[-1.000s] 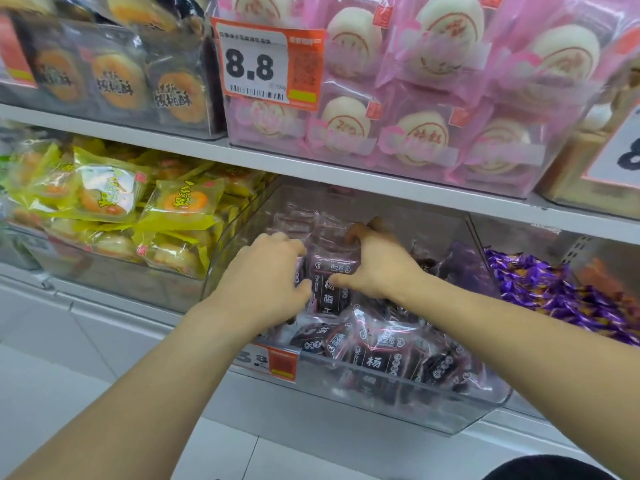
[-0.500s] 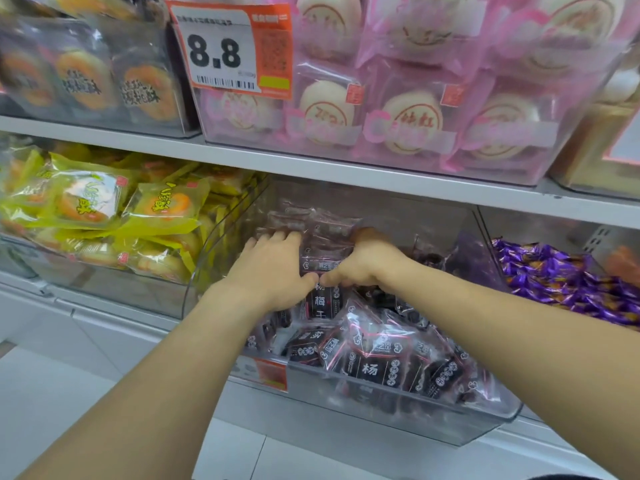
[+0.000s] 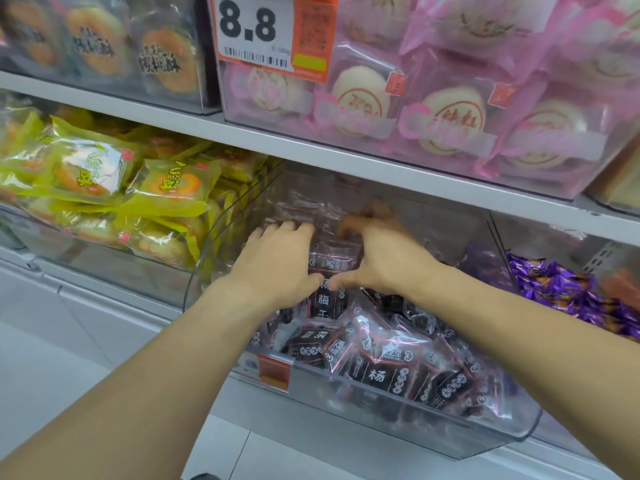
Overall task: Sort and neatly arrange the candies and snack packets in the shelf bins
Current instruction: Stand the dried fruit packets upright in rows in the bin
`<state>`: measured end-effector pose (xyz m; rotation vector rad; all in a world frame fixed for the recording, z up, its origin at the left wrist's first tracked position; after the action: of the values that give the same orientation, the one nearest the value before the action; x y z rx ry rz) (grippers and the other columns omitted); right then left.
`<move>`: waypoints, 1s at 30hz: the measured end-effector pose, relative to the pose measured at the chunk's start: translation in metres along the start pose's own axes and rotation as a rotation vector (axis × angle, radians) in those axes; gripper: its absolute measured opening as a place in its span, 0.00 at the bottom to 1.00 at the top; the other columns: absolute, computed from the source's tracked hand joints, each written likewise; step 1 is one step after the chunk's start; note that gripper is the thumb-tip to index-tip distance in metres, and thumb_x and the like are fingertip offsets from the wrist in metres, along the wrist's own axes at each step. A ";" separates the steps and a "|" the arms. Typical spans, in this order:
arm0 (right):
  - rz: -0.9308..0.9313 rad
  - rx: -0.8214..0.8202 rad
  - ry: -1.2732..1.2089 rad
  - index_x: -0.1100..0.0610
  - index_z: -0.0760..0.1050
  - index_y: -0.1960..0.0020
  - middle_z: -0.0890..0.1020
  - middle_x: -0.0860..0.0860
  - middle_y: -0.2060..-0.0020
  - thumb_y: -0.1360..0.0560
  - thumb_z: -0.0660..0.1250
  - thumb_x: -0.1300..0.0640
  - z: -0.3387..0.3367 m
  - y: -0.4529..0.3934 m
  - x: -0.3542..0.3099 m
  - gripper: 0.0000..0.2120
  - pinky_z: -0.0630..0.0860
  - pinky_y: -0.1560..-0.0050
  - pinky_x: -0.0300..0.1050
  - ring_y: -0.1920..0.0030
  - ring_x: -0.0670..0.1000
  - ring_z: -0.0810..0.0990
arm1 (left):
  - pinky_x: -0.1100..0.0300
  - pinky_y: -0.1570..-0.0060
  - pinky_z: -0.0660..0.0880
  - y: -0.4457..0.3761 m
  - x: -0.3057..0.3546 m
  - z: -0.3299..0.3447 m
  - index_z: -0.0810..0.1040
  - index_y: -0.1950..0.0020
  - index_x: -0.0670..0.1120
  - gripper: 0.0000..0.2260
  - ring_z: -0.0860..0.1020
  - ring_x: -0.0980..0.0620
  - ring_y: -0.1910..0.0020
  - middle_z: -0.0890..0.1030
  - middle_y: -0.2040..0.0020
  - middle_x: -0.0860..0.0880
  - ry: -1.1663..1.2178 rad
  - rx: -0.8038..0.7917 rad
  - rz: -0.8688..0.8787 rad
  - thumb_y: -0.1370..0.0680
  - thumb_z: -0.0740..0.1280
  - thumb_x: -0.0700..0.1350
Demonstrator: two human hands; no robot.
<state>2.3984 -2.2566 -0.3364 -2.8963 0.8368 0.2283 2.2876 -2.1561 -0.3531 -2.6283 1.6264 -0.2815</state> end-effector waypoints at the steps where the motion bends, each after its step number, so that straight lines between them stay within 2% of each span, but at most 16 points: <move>1: -0.043 -0.002 0.003 0.48 0.74 0.41 0.69 0.50 0.42 0.45 0.81 0.36 0.001 -0.001 -0.004 0.37 0.75 0.48 0.47 0.43 0.51 0.68 | 0.47 0.32 0.67 0.000 0.000 0.000 0.65 0.28 0.47 0.32 0.71 0.42 0.33 0.74 0.33 0.44 -0.002 -0.009 0.003 0.27 0.69 0.60; 4: -0.171 -0.064 0.133 0.54 0.74 0.40 0.74 0.50 0.44 0.44 0.81 0.37 0.010 -0.003 -0.017 0.39 0.73 0.51 0.45 0.45 0.51 0.73 | 0.48 0.31 0.65 0.000 0.000 0.001 0.64 0.28 0.47 0.29 0.70 0.42 0.33 0.73 0.33 0.44 0.013 -0.041 0.004 0.26 0.68 0.55; 6: -0.209 -0.036 0.209 0.55 0.74 0.43 0.74 0.49 0.48 0.43 0.81 0.38 0.015 -0.003 -0.019 0.36 0.68 0.56 0.43 0.50 0.48 0.70 | 0.48 0.31 0.64 0.002 -0.002 0.000 0.63 0.27 0.47 0.28 0.70 0.41 0.33 0.72 0.33 0.44 0.034 -0.051 -0.001 0.26 0.66 0.51; 10: -0.056 0.024 0.199 0.54 0.72 0.57 0.78 0.47 0.66 0.44 0.81 0.36 0.015 -0.005 -0.010 0.30 0.74 0.65 0.45 0.64 0.51 0.78 | 0.48 0.31 0.64 0.006 -0.005 -0.003 0.62 0.25 0.47 0.27 0.69 0.40 0.32 0.72 0.31 0.42 0.086 -0.086 -0.009 0.24 0.62 0.47; 12: 0.045 0.023 0.150 0.53 0.74 0.59 0.79 0.47 0.68 0.46 0.82 0.36 0.016 -0.007 -0.008 0.30 0.79 0.65 0.45 0.67 0.49 0.79 | 0.48 0.33 0.65 0.006 -0.006 -0.002 0.64 0.27 0.46 0.24 0.70 0.40 0.34 0.73 0.33 0.42 0.087 -0.095 -0.006 0.23 0.60 0.46; 16: 0.082 0.034 0.153 0.52 0.74 0.60 0.80 0.47 0.68 0.46 0.82 0.35 0.021 -0.006 -0.009 0.28 0.79 0.64 0.45 0.67 0.49 0.79 | 0.48 0.34 0.65 0.006 -0.008 -0.001 0.65 0.29 0.46 0.22 0.71 0.41 0.35 0.74 0.33 0.42 0.068 -0.114 -0.006 0.23 0.59 0.47; 21: 0.052 -0.024 0.218 0.53 0.73 0.61 0.78 0.48 0.68 0.43 0.80 0.35 0.021 -0.005 -0.009 0.27 0.75 0.66 0.43 0.66 0.51 0.78 | 0.47 0.32 0.64 0.008 -0.008 -0.003 0.62 0.26 0.48 0.26 0.69 0.42 0.32 0.72 0.31 0.44 0.081 -0.126 -0.013 0.23 0.60 0.49; 25: 0.110 -0.198 0.167 0.57 0.70 0.50 0.79 0.49 0.59 0.44 0.81 0.35 0.007 -0.003 -0.009 0.37 0.80 0.56 0.48 0.60 0.52 0.80 | 0.45 0.32 0.66 0.010 -0.006 -0.006 0.62 0.26 0.48 0.26 0.70 0.41 0.33 0.73 0.33 0.43 0.101 -0.068 -0.024 0.22 0.63 0.53; 28: 0.141 -0.251 0.163 0.56 0.75 0.45 0.82 0.50 0.52 0.42 0.81 0.38 -0.010 0.001 0.011 0.34 0.81 0.51 0.48 0.54 0.53 0.81 | 0.43 0.33 0.68 0.010 -0.002 -0.008 0.62 0.24 0.52 0.26 0.69 0.41 0.33 0.72 0.33 0.43 0.095 -0.024 0.018 0.21 0.63 0.55; 30: 0.153 -0.361 0.184 0.55 0.78 0.43 0.83 0.51 0.50 0.42 0.80 0.35 -0.009 0.008 0.026 0.35 0.81 0.47 0.48 0.52 0.54 0.82 | 0.44 0.33 0.68 0.010 0.000 -0.008 0.64 0.25 0.53 0.25 0.68 0.42 0.32 0.71 0.33 0.44 0.096 -0.025 0.048 0.21 0.62 0.56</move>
<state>2.4172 -2.2780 -0.3324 -3.2264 1.1590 0.1402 2.2773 -2.1603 -0.3465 -2.6281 1.7296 -0.3944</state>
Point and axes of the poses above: each hand's wrist, its own y-axis away from the middle knuckle, its own z-axis out of the palm, x = y × z, the point moved 4 cm from there along -y, towards the middle knuckle
